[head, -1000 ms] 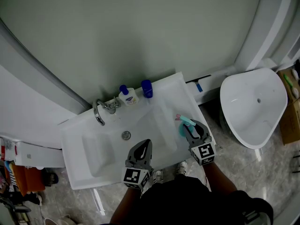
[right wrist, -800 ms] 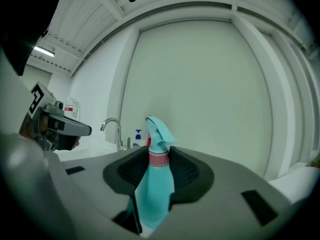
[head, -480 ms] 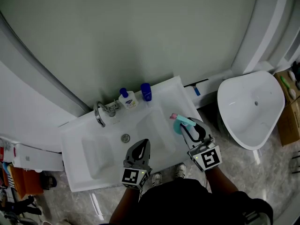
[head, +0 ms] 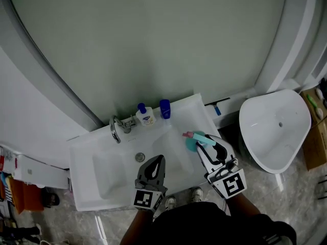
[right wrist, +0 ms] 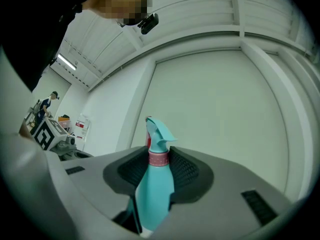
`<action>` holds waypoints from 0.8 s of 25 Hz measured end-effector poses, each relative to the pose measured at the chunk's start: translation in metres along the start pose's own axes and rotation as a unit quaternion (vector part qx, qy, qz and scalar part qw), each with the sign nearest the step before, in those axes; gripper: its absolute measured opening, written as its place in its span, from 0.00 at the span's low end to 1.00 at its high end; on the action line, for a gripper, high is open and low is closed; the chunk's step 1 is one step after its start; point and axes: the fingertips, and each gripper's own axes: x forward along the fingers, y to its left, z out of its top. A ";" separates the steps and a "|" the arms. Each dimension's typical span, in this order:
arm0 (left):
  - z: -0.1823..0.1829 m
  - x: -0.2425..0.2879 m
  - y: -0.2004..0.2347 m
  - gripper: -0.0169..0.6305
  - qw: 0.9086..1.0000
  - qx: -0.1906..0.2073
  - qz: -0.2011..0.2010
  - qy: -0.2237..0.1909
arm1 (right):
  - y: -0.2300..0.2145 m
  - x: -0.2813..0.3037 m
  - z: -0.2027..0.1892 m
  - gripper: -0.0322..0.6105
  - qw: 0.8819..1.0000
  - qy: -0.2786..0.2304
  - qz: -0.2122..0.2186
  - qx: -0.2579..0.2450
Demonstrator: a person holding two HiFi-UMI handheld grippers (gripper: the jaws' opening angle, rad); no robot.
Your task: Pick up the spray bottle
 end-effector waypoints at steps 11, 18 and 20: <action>0.027 0.001 0.009 0.02 0.999 0.004 0.016 -0.038 | 0.004 0.002 0.011 0.26 1.000 -0.013 0.010 -0.009; 0.027 0.001 0.009 0.02 0.999 0.008 0.016 -0.037 | 0.009 0.001 0.005 0.26 1.000 -0.009 0.018 -0.015; 0.027 0.002 0.009 0.02 0.999 0.006 0.015 -0.039 | 0.010 0.002 0.003 0.26 1.000 -0.005 0.021 -0.018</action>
